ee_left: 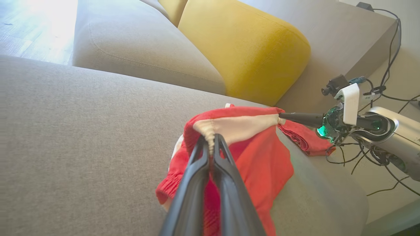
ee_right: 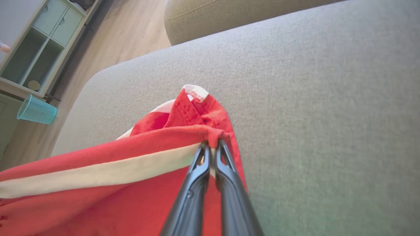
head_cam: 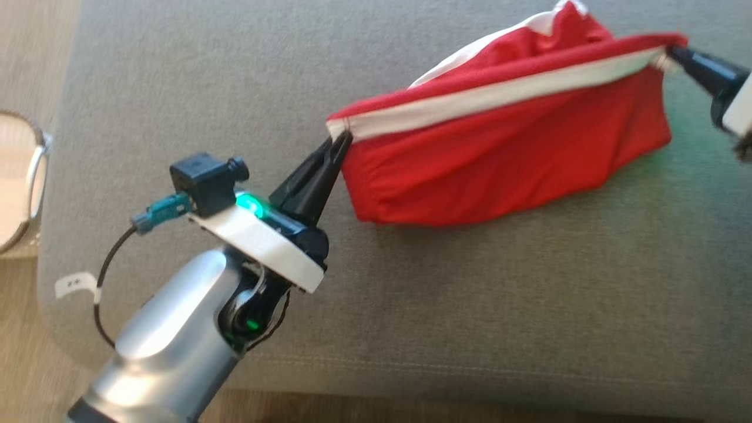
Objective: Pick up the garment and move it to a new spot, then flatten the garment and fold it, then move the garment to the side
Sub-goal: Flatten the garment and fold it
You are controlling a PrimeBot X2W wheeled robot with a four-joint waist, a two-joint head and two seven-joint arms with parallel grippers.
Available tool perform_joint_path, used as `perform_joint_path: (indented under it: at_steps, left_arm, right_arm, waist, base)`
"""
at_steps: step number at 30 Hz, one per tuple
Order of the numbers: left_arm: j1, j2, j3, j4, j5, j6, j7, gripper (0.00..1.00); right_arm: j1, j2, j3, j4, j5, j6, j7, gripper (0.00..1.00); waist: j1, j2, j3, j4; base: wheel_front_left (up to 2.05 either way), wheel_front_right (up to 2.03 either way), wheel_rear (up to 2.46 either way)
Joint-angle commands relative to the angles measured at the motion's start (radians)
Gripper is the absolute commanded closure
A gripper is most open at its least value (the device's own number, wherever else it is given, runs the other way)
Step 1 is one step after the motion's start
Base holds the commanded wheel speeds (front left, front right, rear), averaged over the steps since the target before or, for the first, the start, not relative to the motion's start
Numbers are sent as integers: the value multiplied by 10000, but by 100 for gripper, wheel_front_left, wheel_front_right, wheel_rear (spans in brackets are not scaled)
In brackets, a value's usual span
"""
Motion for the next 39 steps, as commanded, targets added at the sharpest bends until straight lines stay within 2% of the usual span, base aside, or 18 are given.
perform_joint_path:
  at_steps: [1,11,12,13,14,16,17,21,25,31,36,39]
  left_arm:
    - [-344,94,388,-153,-5,3,-49,100]
    - [-1017,-431,414,717,-124,3,-49,100]
    - [-1038,-472,466,790,-94,3,-49,100]
    - [-1046,-522,518,866,-62,3,-49,100]
    - [-1040,-572,553,945,-52,3,-49,91]
    - [-994,-653,620,1109,-14,3,-49,52]
    - [-946,-693,647,1187,-7,2,-49,2]
    - [-677,-797,879,1265,181,2,-49,0]
    - [-189,-904,1647,1121,990,11,-49,0]
    - [1100,-1526,2937,69,3221,754,-49,0]
    - [2212,-2159,3720,-1147,4707,1316,-49,0]
    - [2757,-2383,3796,-1655,5187,1383,-49,0]
  right_arm:
    - [-349,-41,20,-44,-168,-4,129,100]
    - [-2224,509,419,1086,-921,-4,506,100]
    - [-2343,549,460,1116,-945,-4,459,70]
    - [-2442,581,485,1139,-956,-4,373,4]
    - [-2519,615,497,1140,-980,-4,205,0]
    - [-2552,680,537,1110,-916,-4,-49,0]
    - [-2514,679,550,1076,-829,-4,-136,0]
    - [-2060,407,606,811,-497,-4,-559,0]
    - [-1284,48,595,524,-113,-4,-969,0]
    - [-146,-326,569,246,278,-4,-1709,0]
    - [152,-179,469,597,337,-4,-2483,0]
    - [6,18,443,1327,127,-4,-2853,0]
  waist:
    - [0,0,355,318]
    - [0,0,1021,726]
    - [0,0,1044,748]
    - [0,0,1058,765]
    - [0,0,1058,775]
    - [0,0,1015,778]
    - [0,0,976,770]
    - [0,0,762,672]
    - [0,0,537,502]
    - [0,0,253,484]
    - [0,0,155,861]
    - [0,0,144,1227]
  base:
    - [0,0,0]
    - [0,0,0]
    - [0,0,0]
    - [0,0,0]
    - [0,0,0]
    - [0,0,0]
    - [0,0,0]
    - [0,0,0]
    - [0,0,0]
    - [0,0,0]
    - [0,0,0]
    - [0,0,0]
